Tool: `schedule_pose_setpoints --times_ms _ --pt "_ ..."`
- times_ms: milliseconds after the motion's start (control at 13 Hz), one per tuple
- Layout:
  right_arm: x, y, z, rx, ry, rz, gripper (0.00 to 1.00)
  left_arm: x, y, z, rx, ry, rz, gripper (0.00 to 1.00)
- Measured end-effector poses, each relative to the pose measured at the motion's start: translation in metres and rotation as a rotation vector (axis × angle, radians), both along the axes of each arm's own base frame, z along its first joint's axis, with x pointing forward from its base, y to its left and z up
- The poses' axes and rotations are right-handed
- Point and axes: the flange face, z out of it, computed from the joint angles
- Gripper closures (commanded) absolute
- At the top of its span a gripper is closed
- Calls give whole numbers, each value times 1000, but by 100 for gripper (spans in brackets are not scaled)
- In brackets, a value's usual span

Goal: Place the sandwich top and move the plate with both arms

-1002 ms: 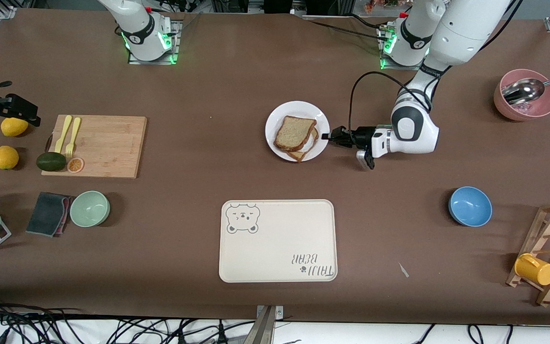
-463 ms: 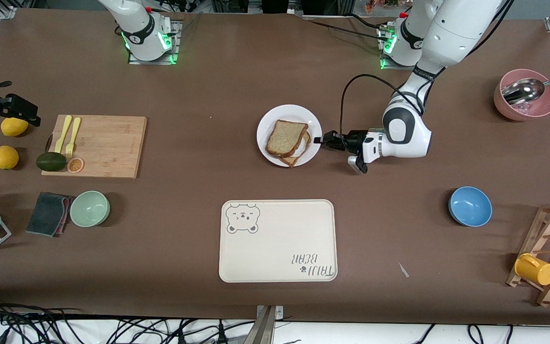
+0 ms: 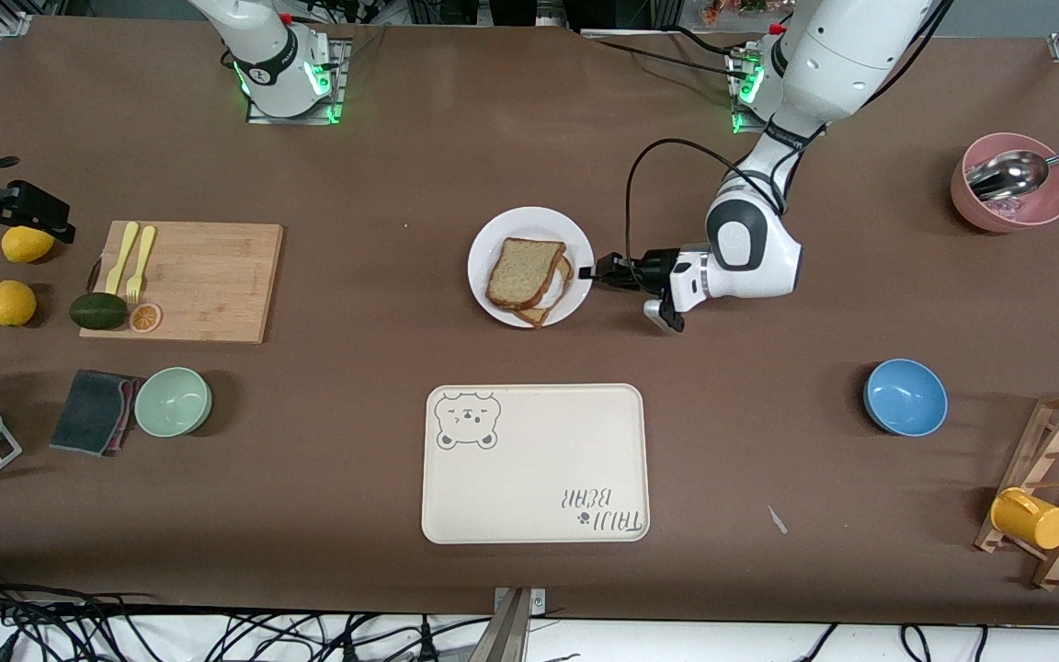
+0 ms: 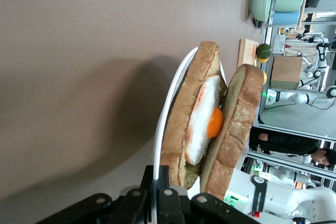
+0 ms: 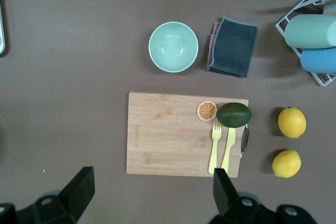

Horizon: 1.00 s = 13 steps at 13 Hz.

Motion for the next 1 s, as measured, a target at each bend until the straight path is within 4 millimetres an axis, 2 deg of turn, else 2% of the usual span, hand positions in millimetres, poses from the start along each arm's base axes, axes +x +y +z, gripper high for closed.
schedule_pose_setpoints --times_ms 463,1002 --pt "0 1 0 0 0 3 0 -6 -1 -17 22 23 -2 100" --pt "0 2 0 0 0 4 0 -8 1 -23 28 32 1 100"
